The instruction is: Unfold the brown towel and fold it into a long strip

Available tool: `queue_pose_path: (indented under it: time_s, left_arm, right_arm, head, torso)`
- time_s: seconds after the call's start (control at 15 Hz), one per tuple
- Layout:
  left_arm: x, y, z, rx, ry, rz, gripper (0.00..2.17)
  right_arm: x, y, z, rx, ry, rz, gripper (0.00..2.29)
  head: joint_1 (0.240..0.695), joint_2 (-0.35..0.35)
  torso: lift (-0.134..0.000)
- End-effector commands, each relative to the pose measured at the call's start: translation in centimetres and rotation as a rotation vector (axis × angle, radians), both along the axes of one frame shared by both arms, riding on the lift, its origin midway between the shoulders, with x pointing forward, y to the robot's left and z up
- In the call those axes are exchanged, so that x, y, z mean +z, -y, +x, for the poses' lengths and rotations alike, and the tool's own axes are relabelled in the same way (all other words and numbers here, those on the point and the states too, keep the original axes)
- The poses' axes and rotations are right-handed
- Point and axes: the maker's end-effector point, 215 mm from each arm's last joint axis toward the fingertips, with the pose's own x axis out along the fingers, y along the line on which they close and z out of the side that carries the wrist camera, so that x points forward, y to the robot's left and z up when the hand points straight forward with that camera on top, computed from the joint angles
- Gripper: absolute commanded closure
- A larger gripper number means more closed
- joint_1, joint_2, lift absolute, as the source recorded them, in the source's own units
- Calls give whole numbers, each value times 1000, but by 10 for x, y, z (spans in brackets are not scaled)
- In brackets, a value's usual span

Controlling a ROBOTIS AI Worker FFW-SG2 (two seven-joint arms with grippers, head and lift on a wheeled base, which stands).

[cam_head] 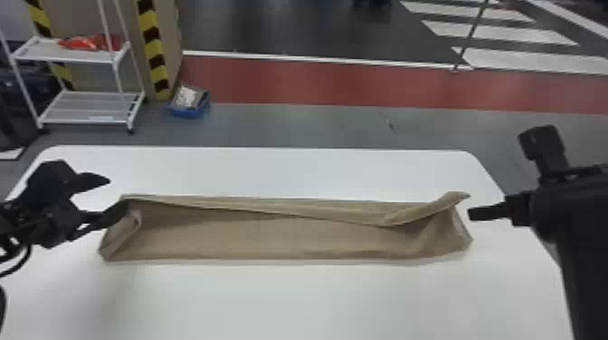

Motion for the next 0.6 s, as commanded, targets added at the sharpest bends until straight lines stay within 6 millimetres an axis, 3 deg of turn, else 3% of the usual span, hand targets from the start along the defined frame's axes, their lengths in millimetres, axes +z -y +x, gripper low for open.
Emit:
queue_pose_path:
  time_s: [0.0, 0.27, 0.4, 0.53]
  left_arm:
    - [11, -11, -3, 30, 34, -8, 29]
    - [36, -47, -12, 143, 116, -196, 26]
    - [32, -53, -16, 169, 119, -224, 29]
    - [25, -51, -20, 167, 107, -224, 29]
  right_arm:
    - [3, 10, -6, -48, 16, 26, 56]
    - [14, 20, -37, -158, 86, 122, 70]
    - [13, 33, -40, -189, 86, 78, 76]
    - [9, 25, -35, -167, 86, 85, 80]
  head:
    - [695, -144]
    - [695, -139]
    - [695, -132]
    - [695, -133]
  torso:
    - [-115]
    - [-115]
    - [-115]
    - [-115]
